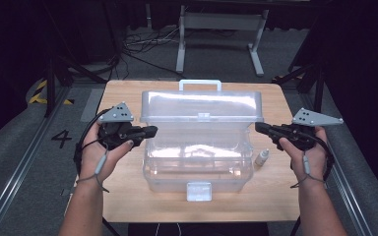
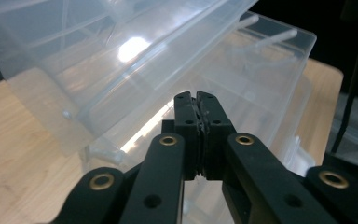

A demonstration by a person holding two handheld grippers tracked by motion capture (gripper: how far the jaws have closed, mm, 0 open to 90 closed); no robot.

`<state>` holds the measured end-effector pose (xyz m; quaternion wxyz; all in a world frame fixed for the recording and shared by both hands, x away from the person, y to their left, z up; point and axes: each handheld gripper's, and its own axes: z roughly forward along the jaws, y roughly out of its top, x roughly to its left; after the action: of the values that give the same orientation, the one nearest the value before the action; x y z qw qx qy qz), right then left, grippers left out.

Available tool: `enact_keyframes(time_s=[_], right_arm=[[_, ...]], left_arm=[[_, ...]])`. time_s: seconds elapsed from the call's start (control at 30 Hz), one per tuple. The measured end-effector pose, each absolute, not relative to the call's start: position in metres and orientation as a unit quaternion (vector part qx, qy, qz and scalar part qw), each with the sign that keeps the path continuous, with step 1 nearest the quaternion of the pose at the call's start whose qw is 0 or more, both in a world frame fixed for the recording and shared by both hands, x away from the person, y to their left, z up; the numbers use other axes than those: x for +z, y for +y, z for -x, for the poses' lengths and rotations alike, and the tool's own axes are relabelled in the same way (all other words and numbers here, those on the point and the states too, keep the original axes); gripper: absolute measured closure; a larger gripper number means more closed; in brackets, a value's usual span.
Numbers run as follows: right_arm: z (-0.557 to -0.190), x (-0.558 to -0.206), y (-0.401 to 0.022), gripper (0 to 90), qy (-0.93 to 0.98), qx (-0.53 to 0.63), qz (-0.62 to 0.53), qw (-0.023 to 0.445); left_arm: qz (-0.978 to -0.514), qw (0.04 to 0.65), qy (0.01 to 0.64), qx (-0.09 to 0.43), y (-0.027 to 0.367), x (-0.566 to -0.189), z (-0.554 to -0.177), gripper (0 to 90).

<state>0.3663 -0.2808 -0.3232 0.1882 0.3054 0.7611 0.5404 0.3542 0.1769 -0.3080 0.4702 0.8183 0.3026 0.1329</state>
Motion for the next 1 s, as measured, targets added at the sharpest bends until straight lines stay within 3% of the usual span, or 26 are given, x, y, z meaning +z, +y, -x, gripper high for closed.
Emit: enact_keyframes(time_s=[0.47,1.0], right_arm=[[-0.363,-0.327,-0.279,90.0,0.757,0.546,-0.307,0.186],[-0.349,-0.324,-0.278,76.1,0.758,0.535,-0.312,0.205]], left_arm=[[-0.795,0.482,0.326,0.168,0.179,-0.312,-0.356,89.5],[-0.786,0.490,0.326,0.191,0.176,-0.312,-0.362,89.6]])
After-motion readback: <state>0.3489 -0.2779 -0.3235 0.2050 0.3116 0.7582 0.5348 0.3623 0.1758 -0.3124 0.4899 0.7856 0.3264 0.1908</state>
